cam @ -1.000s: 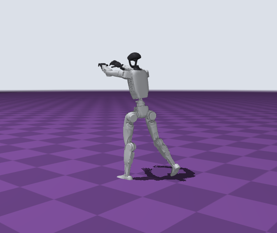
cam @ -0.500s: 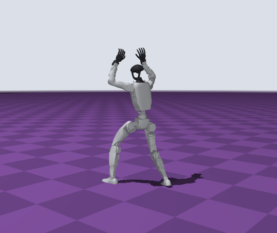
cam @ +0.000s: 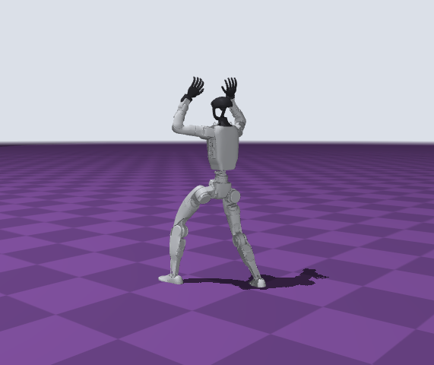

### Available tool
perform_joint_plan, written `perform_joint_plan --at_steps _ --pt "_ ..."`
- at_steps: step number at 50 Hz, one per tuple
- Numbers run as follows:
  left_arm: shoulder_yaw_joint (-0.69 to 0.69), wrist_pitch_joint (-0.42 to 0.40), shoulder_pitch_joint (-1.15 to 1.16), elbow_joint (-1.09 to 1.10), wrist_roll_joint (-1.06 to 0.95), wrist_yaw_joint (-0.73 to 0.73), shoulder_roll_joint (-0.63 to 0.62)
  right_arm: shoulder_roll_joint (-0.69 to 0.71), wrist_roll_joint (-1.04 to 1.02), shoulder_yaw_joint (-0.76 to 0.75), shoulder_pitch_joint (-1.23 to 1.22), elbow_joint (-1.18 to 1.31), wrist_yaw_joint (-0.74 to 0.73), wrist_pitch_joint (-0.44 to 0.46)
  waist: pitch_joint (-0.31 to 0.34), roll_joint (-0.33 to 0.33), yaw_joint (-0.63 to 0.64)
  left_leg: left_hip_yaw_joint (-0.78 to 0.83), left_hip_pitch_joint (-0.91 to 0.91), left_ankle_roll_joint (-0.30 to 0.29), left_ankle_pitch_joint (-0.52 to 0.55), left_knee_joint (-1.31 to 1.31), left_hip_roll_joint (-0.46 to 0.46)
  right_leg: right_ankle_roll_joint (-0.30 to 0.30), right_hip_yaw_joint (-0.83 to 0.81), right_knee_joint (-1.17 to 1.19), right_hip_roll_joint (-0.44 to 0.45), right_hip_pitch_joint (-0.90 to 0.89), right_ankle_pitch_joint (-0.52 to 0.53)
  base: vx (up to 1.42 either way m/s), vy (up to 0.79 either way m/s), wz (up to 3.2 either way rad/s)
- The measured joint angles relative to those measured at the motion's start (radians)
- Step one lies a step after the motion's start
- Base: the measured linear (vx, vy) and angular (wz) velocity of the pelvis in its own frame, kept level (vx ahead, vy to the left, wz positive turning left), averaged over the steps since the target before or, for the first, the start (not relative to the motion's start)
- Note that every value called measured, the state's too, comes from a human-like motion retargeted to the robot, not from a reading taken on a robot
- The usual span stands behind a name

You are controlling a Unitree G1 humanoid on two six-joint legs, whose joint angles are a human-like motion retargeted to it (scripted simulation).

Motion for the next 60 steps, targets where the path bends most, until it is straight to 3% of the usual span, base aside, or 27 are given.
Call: perform_joint_plan --at_steps 7,13,15,18,20,25,27,28,30,32,34,36,39,41,43,45,47,50,53,55,57,60 --pt "0.139 -0.006 0.125 -0.137 -0.003 0.009 -0.084 -0.026 -0.027 -0.104 0.111 -0.105 0.004 -0.009 0.03 0.03 -0.007 -0.062 -0.107 0.0 -0.084 0.176 0.031 -0.014 -0.014 0.003 0.034 0.004 -0.018 0.09 0.05 0.12" --pt "0.215 -0.018 0.174 -0.198 -0.001 0.006 -0.08 -0.02 -0.039 -0.183 0.165 -0.167 0.027 -0.019 0.049 0.049 0.014 -0.081 -0.185 0.0 -0.2 0.37 0.067 -0.014 0.011 0.014 0.028 0.009 -0.043 0.23 0.14 -0.21" --pt "0.221 -0.021 0.177 -0.208 -0.002 0.003 -0.069 -0.015 -0.042 -0.185 0.17 -0.171 0.034 -0.018 0.024 0.029 0.016 -0.061 -0.194 0.0 -0.236 0.41 0.049 -0.001 0.007 -0.005 -0.007 0.022 -0.044 0.38 0.23 -0.28" --pt "0.207 -0.048 0.158 -0.234 0.015 0.003 -0.023 -0.007 -0.054 -0.185 0.157 -0.172 0.047 -0.023 -0.015 0.026 0.054 -0.023 -0.202 0.004 -0.344 0.483 0.111 -0.014 0.045 -0.071 -0.006 0.031 -0.039 0.47 0.22 -0.74" --pt "0.185 -0.056 0.076 -0.231 0.028 0.01 0.0 -0.012 -0.086 -0.156 0.086 -0.159 0.071 -0.012 -0.036 0.018 0.068 0.004 -0.223 0.0 -0.333 0.483 0.081 0.009 0.054 -0.15 -0.036 0.021 0.035 0.41 0.38 -0.4" --pt "0.02 -0.049 -0.115 -0.174 0.05 -0.037 0.036 -0.041 -0.072 -0.012 -0.079 -0.112 0.112 -0.007 -0.195 -0.003 0.11 0.06 -0.214 0.0 -0.301 0.327 0.062 0.002 0.058 -0.286 -0.038 -0.054 0.318 0.41 0.28 -0.18" --pt "-0.132 -0.014 -0.27 -0.099 0.087 -0.06 0.041 -0.033 -0.066 0.115 -0.212 -0.033 0.136 0.014 -0.224 0.0 0.109 0.073 -0.175 0.014 -0.247 0.197 0.038 -0.017 0.076 -0.242 -0.023 -0.128 0.43 0.32 0.27 0.17" --pt "-0.222 -0.007 -0.387 -0.032 0.11 -0.051 0.041 -0.028 -0.046 0.2 -0.303 0.025 0.107 0.016 -0.229 0.0 0.108 0.08 -0.149 0.025 -0.213 0.123 0.021 -0.023 0.088 -0.192 -0.017 -0.176 0.466 0.27 0.27 0.32" --pt "-0.527 0.031 -0.728 0.138 0.156 -0.022 0.058 0.011 0.055 0.483 -0.592 0.201 0.102 0.032 -0.172 0.003 0.092 0.097 -0.07 0.042 -0.148 -0.037 -0.017 -0.033 0.122 -0.048 -0.009 -0.273 0.472 0.23 0.25 0.38" --pt "-0.825 0.064 -1.051 0.344 0.155 0.023 -0.048 0.084 0.116 0.699 -0.827 0.412 0.026 0.054 -0.16 0.004 0.078 0.102 -0.017 0.057 -0.077 -0.183 -0.045 -0.043 0.145 0.11 0.009 -0.4 0.456 0.21 0.22 0.34" --pt "-1.061 0.074 -1.287 0.548 0.107 0.066 -0.153 0.154 0.215 0.83 -0.977 0.591 -0.057 0.04 -0.16 0.008 0.058 0.106 0.029 0.065 -0.021 -0.31 -0.062 -0.051 0.156 0.226 0.032 -0.517 0.454 0.23 0.2 0.24" --pt "-1.19 0.058 -1.406 0.73 0.028 0.101 -0.259 0.232 0.319 0.891 -1.054 0.746 -0.132 0.005 -0.165 0.018 0.04 0.112 0.08 0.068 0.023 -0.423 -0.076 -0.052 0.161 0.274 0.06 -0.603 0.468 0.25 0.17 0.2" --pt "-1.226 -0.021 -1.443 1.012 -0.151 0.121 -0.416 0.373 0.525 0.957 -1.108 1.013 -0.202 -0.087 -0.168 0.043 0.027 0.112 0.167 0.054 0.066 -0.563 -0.099 -0.027 0.158 0.17 0.103 -0.653 0.464 0.28 0.14 0.37" --pt "-1.226 -0.113 -1.427 1.216 -0.316 0.097 -0.506 0.485 0.712 1.013 -1.111 1.24 -0.163 -0.193 -0.16 0.06 0.013 0.103 0.227 0.036 0.078 -0.63 -0.122 0.005 0.148 -0.019 0.123 -0.63 0.442 0.3 0.08 0.68" --pt "-1.21 -0.158 -1.393 1.427 -0.448 -0.055 -0.595 0.575 0.821 1.032 -1.061 1.448 0.058 -0.26 -0.135 0.053 -0.03 0.08 0.296 0.019 0.07 -0.668 -0.159 0.039 0.147 -0.268 0.13 -0.563 0.452 0.31 0.04 0.99" --pt "-1.226 -0.22 -1.335 1.632 -0.508 -0.238 -0.718 0.621 0.937 1.033 -0.957 1.599 0.315 -0.348 -0.111 -0.011 -0.085 0.053 0.356 0.01 0.048 -0.678 -0.209 0.097 0.175 -0.484 0.117 -0.5 0.524 0.29 -0.04 1.03" --pt "-1.226 -0.253 -1.22 1.74 -0.546 -0.455 -0.796 0.628 0.977 1.033 -0.821 1.639 0.559 -0.393 -0.119 -0.047 -0.093 0.026 0.386 0.012 0.03 -0.678 -0.229 0.11 0.203 -0.579 0.118 -0.482 0.613 0.26 -0.12 0.84" --pt "-1.226 -0.257 -0.999 1.727 -0.54 -0.614 -0.813 0.615 0.919 1.033 -0.613 1.588 0.68 -0.411 -0.167 -0.037 -0.082 -0.015 0.39 0.041 0.017 -0.675 -0.257 0.109 0.195 -0.552 0.089 -0.493 0.638 0.19 -0.01 0.76" --pt "-1.226 -0.257 -0.853 1.611 -0.414 -0.562 -0.724 0.607 0.858 1.033 -0.52 1.526 0.675 -0.411 -0.155 0.021 -0.088 -0.052 0.385 0.051 0.009 -0.664 -0.252 0.087 0.143 -0.475 0.078 -0.503 0.598 0.13 -0.05 0.73" --pt "-1.226 -0.254 -0.816 1.623 -0.272 -0.499 -0.728 0.585 0.862 1.033 -0.497 1.518 0.622 -0.419 -0.149 0.029 -0.117 -0.074 0.331 0.072 -0.06 -0.554 -0.247 0.079 0.093 -0.395 0.065 -0.522 0.55 0.12 -0.08 0.9" --pt "-1.226 -0.259 -0.77 1.595 -0.257 -0.389 -0.703 0.563 0.832 1.033 -0.467 1.506 0.534 -0.416 -0.136 0.034 -0.119 -0.102 0.361 0.045 0.004 -0.651 -0.247 0.091 0.087 -0.448 0.069 -0.506 0.579 0.07 -0.1 0.5" --pt "-1.226 -0.255 -0.764 1.595 -0.186 -0.301 -0.694 0.546 0.834 1.033 -0.477 1.53 0.508 -0.413 -0.1 0.049 -0.12 -0.121 0.377 0.042 0.012 -0.678 -0.241 0.095 0.063 -0.47 0.074 -0.48 0.571 0.08 -0.09 0.36"
